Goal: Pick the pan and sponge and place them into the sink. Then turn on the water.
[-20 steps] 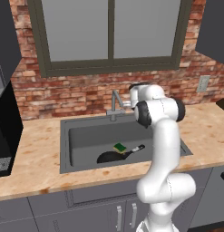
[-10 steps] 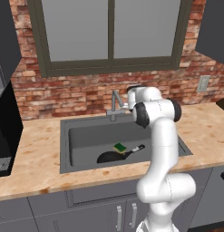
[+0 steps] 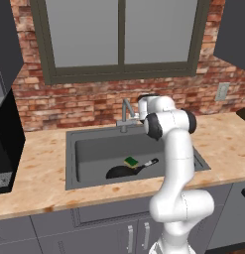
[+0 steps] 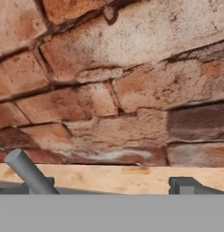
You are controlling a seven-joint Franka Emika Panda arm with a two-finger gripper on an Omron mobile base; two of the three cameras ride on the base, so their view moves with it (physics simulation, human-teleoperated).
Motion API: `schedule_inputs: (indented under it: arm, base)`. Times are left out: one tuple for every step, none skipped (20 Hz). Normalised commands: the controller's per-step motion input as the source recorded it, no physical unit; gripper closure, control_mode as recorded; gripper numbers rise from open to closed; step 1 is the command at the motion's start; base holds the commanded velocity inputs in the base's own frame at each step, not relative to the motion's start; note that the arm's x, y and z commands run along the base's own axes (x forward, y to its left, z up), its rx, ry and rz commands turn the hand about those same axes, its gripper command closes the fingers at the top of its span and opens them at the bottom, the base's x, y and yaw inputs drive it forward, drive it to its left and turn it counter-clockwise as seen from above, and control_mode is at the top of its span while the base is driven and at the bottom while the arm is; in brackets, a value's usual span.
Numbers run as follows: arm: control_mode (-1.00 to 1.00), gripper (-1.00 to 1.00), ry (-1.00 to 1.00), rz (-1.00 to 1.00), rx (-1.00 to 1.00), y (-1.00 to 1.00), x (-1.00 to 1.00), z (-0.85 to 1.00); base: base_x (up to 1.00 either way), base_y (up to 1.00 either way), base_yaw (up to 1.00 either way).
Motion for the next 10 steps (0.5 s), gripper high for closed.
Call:
schedule_inputs:
  arm:
    - [-1.00, -1.00, 0.00, 0.00, -0.03, 0.00, 0.26, -0.09]
    - [-1.00, -1.00, 0.00, 0.00, -0.03, 0.00, 0.29, -0.07]
    - [-1.00, -1.00, 0.00, 0.00, -0.04, 0.00, 0.28, -0.06]
    - [-1.00, -1.00, 0.00, 0.00, -0.05, 0.00, 0.26, -0.10]
    - [-1.00, -1.00, 0.00, 0.00, -0.05, 0.00, 0.26, -0.14]
    - [-1.00, -1.00, 0.00, 0.00, -0.05, 0.01, 0.25, -0.20]
    - [-1.00, -1.00, 0.00, 0.00, -0.07, 0.06, 0.23, -0.24]
    - [-1.00, -1.00, 0.00, 0.00, -0.07, 0.06, 0.19, -0.23]
    - [-1.00, -1.00, 0.00, 0.00, -0.06, 0.00, 0.16, -0.23]
    - [-1.00, -1.00, 0.00, -0.01, -0.06, 0.00, 0.15, -0.26]
  base:
    - [0.00, 0.00, 0.00]
    - [0.00, 0.00, 0.00]
    - [0.00, 0.00, 0.00]
    - [0.00, 0.00, 0.00]
    - [0.00, 0.00, 0.00]
    - [0.00, 0.00, 0.00]
    - [0.00, 0.00, 0.00]
    - [0.00, 0.00, 0.00]
    - [0.00, 0.00, 0.00]
    - [0.00, 0.00, 0.00]
